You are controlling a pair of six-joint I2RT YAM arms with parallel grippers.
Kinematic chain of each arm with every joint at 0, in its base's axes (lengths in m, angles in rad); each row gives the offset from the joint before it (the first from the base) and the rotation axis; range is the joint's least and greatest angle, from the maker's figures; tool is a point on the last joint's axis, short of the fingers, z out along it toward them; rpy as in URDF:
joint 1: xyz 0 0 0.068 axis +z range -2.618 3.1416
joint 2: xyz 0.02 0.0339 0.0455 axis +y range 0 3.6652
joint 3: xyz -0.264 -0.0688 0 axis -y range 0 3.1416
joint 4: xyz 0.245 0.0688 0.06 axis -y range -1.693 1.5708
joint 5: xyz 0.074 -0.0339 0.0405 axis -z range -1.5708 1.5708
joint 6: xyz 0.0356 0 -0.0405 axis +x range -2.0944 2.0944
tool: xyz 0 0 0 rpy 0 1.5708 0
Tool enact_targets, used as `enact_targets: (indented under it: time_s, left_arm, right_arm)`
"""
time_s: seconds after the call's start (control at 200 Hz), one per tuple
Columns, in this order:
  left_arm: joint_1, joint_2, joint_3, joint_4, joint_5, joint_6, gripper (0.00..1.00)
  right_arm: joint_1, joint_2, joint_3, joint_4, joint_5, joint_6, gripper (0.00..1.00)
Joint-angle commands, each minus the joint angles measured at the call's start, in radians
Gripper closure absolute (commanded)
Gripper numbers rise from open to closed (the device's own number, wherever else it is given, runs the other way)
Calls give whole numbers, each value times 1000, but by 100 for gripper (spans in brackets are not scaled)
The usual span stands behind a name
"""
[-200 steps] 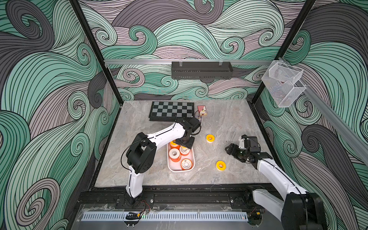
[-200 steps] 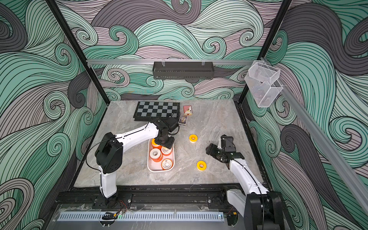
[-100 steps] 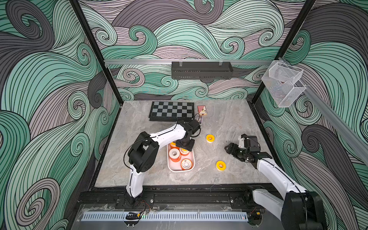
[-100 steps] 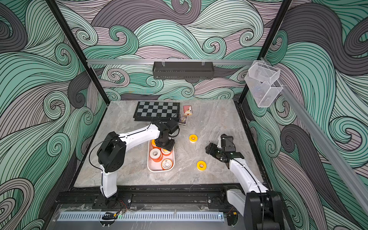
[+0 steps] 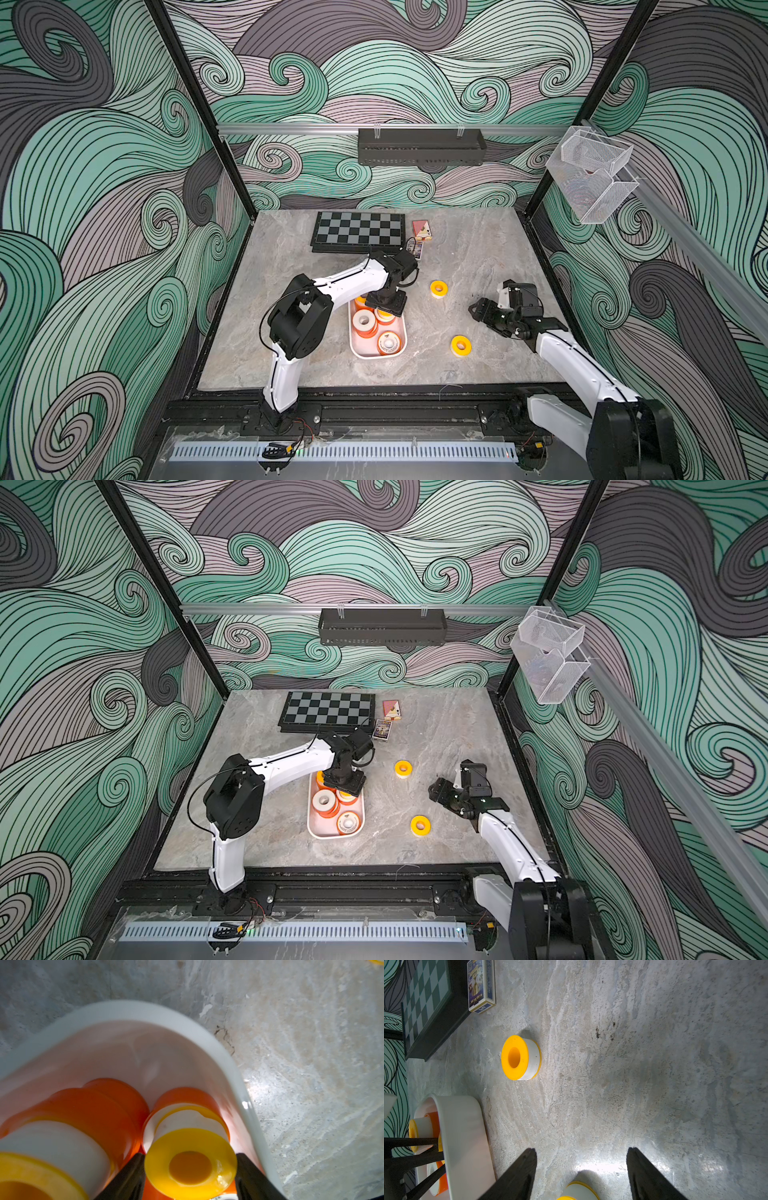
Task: Put the sealing tape into the storage box
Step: Place the sealing tape in the storage box, then pick up the sealing tape at the center of the board.
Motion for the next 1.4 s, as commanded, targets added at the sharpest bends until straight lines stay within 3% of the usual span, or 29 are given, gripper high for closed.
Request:
enact_targets:
  time_s: [0.0,0.195,0.3,0.455,0.66,0.8,0.961,1.391]
  left_arm:
    - [2,-71,42,-43,-4,-16,29]
    - [-61,-164,183,-176,-68,-20,29]
    - [-103,-270,188,-230,-119,-14,29]
    - [-109,-509,36,-235,-202,-18,29]
    - [-107,-901,-280,-86,-184,0,23]
    - [-101,-1070,-396,-47,-194,0,21]
    - [-98,-1146,-480,-11,-191,-20,20]
    - [-88,-1181,-510,-18,-182,-18,20]
  right_arm:
    - [-4,3,-8,7,-28,-5,28]
    - [61,96,108,-144,64,-83,28]
    - [132,131,161,-233,122,-122,27]
    - [228,152,151,-269,166,-103,25]
    - [299,172,181,-333,165,-90,25]
    - [385,196,178,-365,211,-48,25]
    - [432,221,180,-383,196,-30,24]
    - [541,297,184,-417,299,28,28]
